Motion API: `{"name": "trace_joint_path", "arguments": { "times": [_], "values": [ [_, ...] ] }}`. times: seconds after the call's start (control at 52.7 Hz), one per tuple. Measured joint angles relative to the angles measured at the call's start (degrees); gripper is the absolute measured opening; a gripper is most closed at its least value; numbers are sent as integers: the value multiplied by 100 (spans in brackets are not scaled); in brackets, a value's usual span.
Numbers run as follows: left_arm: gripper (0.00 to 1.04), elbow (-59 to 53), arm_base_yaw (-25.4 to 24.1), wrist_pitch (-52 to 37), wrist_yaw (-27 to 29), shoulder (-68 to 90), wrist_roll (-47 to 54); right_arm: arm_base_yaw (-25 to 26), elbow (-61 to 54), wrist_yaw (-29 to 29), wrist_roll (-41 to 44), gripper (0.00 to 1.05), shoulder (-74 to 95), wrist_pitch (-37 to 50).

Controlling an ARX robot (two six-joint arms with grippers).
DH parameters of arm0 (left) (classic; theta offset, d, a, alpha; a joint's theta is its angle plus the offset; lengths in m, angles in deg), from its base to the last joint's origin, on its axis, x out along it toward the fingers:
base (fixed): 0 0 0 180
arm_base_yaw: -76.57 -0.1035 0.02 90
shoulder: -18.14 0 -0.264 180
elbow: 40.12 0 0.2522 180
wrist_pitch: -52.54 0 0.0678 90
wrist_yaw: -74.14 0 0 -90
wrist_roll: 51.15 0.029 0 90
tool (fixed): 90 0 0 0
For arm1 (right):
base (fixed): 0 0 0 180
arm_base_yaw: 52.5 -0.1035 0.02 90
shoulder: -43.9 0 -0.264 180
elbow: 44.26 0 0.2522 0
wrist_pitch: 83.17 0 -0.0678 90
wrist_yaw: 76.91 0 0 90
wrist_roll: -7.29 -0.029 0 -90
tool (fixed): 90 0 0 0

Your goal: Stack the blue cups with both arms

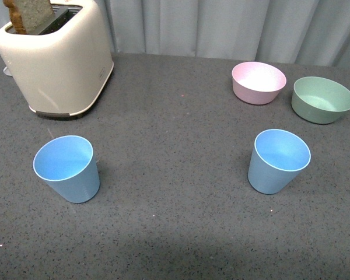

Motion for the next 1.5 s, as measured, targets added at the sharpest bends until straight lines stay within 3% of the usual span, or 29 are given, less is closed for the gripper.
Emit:
{"name": "trace_joint_path", "arguments": {
  "times": [0.873,0.987,1.044,1.101,1.272,1.386,1.5],
  "values": [
    [98,0,0,0,-2,0,-2,0,0,0,0,95,0,0],
    [98,417,304,1093,1222,739,-664,0,0,0,0,95,0,0],
    [98,494,262,1191,1399,1167,-955,0,0,-4,0,95,0,0],
    [98,557,153,1067,1331,1646,-1231,2,0,2,2,95,0,0],
    [98,1064,-160,46,446,3464,-1587,0,0,2,2,95,0,0],
    [98,1508,-258,-632,-177,4774,-1639,0,0,0,2,95,0,0],
    [98,2164,-216,-1152,-461,6389,-1526,0,0,2,2,95,0,0]
  ]
}}
